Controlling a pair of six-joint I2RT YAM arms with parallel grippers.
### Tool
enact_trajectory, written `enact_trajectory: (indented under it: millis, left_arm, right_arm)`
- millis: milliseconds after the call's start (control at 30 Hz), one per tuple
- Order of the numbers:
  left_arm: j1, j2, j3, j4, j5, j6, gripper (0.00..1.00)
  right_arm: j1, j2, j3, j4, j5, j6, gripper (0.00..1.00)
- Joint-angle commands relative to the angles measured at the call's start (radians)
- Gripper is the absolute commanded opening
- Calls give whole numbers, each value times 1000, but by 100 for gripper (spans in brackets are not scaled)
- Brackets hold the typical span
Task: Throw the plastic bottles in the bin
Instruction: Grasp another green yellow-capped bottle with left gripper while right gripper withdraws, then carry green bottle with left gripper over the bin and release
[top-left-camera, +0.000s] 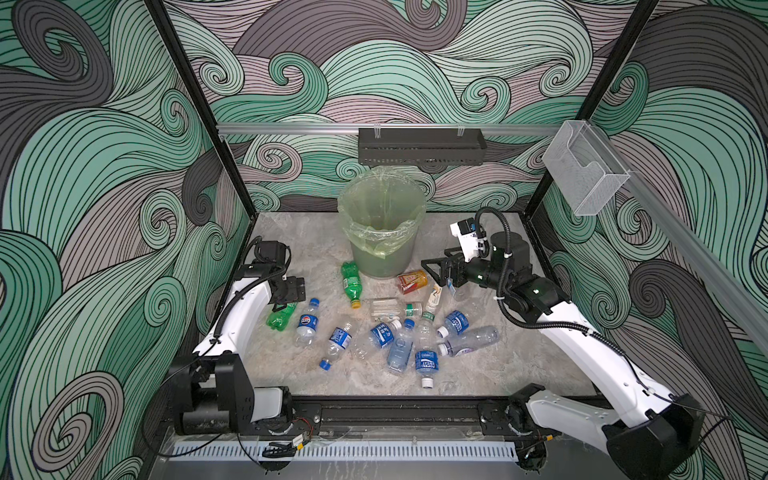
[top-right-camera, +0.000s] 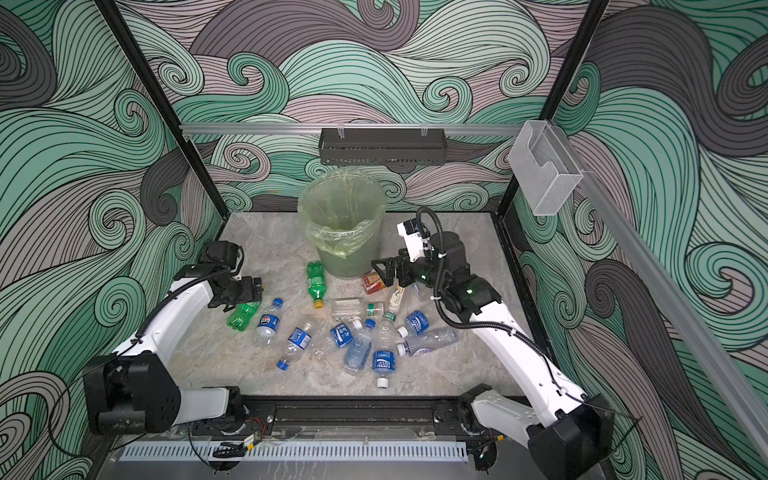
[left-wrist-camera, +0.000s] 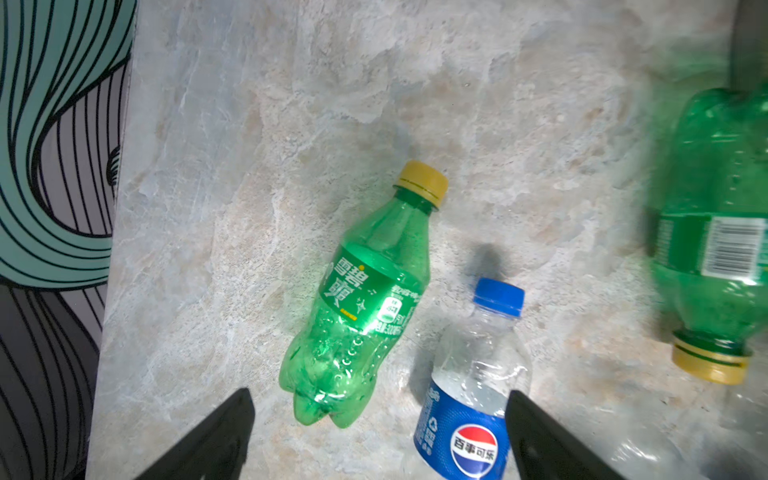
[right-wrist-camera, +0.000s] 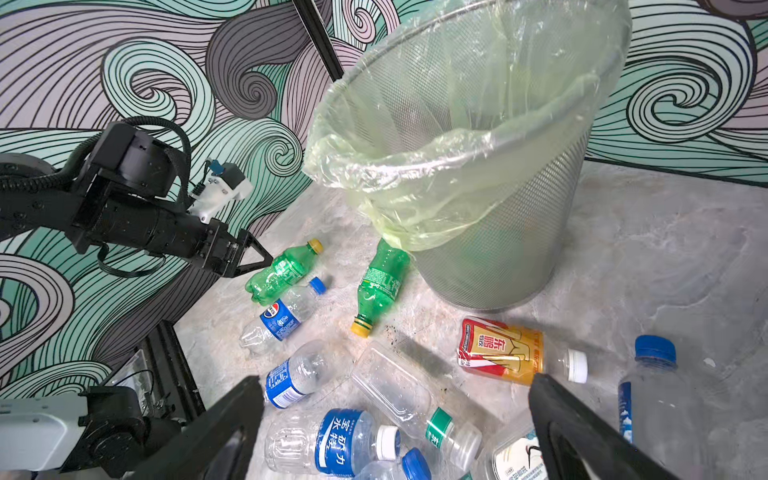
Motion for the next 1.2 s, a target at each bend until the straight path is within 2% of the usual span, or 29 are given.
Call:
enact_trajectory:
  millis: [0,267,567,733,967,1167]
  left_arm:
    - [4,62,47,-67,-58,-85,94]
    - [3,187,21,70,-57,-166,93]
    - [3,259,-68,181,-5,-223,83]
    - [4,294,-72,197,3,-232,74]
    - [5,346,-61,201,31,-241,54]
    - [5,278,-76,209,14,-252,51]
  right_arm:
    - [-7,-31,-31,8,11,3,100]
    - [-9,-46,-67,-15,2,2,100]
    - [-15,-85,-92,-25,13,10,100]
    - [-22,-83,-100,-22,12,20,100]
    - [-32,-78,-108,-6,8,43,100]
    - [-47,-70,-113,-5,20,52,100]
